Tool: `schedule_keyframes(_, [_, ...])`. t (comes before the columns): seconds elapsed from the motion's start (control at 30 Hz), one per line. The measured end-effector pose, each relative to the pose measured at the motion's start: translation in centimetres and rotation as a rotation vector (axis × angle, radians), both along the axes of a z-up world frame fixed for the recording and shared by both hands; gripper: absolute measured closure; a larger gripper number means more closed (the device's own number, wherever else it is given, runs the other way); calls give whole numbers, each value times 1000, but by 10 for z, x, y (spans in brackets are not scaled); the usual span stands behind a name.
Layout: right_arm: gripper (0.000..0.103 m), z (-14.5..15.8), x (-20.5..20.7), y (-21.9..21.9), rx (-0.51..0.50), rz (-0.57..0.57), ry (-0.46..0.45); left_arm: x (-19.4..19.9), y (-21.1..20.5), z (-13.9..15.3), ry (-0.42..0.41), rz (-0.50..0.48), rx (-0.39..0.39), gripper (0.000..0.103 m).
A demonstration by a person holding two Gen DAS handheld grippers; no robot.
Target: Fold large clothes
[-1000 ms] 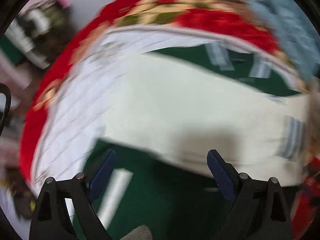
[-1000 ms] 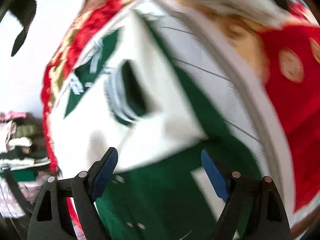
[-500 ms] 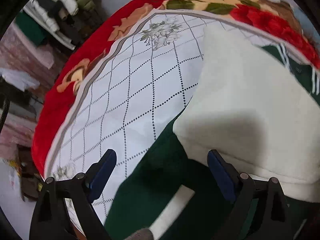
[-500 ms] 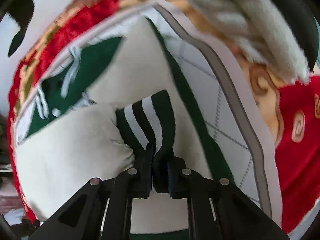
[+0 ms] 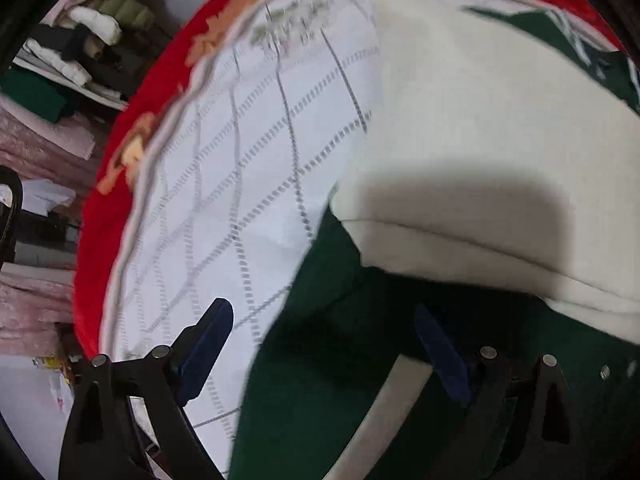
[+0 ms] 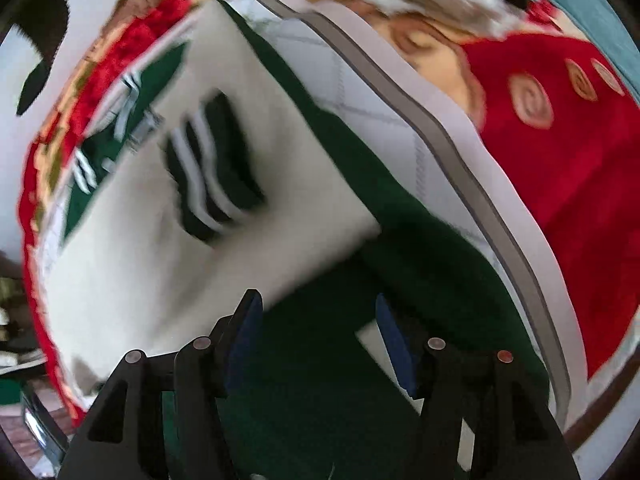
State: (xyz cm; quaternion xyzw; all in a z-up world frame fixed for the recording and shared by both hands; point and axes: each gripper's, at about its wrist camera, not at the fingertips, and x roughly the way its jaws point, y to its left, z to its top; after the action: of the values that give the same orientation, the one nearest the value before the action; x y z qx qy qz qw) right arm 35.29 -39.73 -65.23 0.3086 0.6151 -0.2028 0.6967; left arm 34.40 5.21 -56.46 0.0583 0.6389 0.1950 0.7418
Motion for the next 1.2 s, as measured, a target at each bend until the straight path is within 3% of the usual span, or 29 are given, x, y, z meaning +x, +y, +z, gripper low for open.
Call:
schedule_keyframes(0.07, [42,-13,-7,3,-3,-2,42,13,2,-16,9,-4,6,12])
schedule_keyframes(0.13, [42,-20,-11,6,-9,-3,58,25,4,-16,-43,-11,7,15])
schedule_keyframes(0.17, [42,-22,-12,8,-18,0,62,31,5,-13,-81,-26,3,23])
schedule_keyframes(0.23, [42,-21,-12,14,-39,18,54,39,4,-10,-110,-50,-49,72])
schedule_keyframes(0.33, [42,-21,-8,26,-58,58,54,43,3,-8,-132,-50,-48,84])
schedule_keyframes(0.63, [42,-7,7,58,-62,92,25,49,52,12,-203,32,-74,88])
schedule_keyframes(0.9, [42,-1,20,95,-32,125,6,54,145,21,-226,119,8,88])
schedule_keyframes(1.0, [42,-1,26,123,-19,159,4,54,174,20,-200,155,-8,85])
schedule_keyframes(1.17, [41,-11,55,181,66,221,26,36,163,33,-169,35,-19,79])
schedule_keyframes(1.2, [40,-10,57,194,76,239,28,29,160,37,-165,10,-30,69])
